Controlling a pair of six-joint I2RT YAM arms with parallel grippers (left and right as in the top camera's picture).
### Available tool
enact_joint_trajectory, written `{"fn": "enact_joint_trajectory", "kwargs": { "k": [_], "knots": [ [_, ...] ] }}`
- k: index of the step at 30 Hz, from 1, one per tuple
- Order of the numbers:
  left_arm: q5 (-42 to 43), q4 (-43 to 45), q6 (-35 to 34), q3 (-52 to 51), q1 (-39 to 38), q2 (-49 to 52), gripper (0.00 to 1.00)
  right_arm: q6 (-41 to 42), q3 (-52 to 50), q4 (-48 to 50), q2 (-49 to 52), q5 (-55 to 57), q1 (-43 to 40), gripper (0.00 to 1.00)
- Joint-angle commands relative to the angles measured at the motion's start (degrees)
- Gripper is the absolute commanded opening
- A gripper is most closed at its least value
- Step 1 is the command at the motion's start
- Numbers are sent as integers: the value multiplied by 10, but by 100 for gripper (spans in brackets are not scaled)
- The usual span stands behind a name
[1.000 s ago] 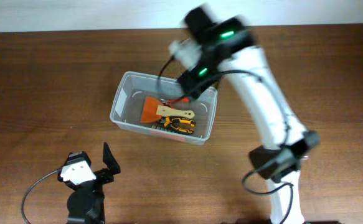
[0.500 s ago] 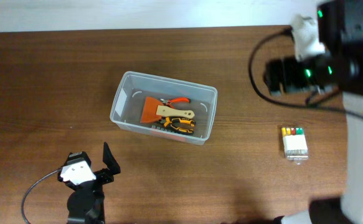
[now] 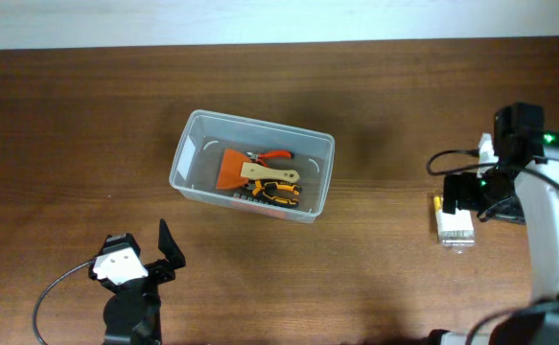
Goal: Pack container
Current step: 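Move the right gripper over the marker pack and lower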
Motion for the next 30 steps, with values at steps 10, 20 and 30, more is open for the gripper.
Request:
{"fn": "enact_joint_trajectory", "kwargs": {
  "k": [10, 20, 30],
  "knots": [
    [-2, -1, 5, -2, -2, -3, 99, -29, -6, 86, 166, -5, -20, 95],
    [-2, -1, 5, -2, -2, -3, 99, -56, -6, 143, 201, -1, -19, 91],
    [-2, -1, 5, -2, -2, -3, 99, -55, -26, 173, 211, 10, -19, 88]
  ]
}}
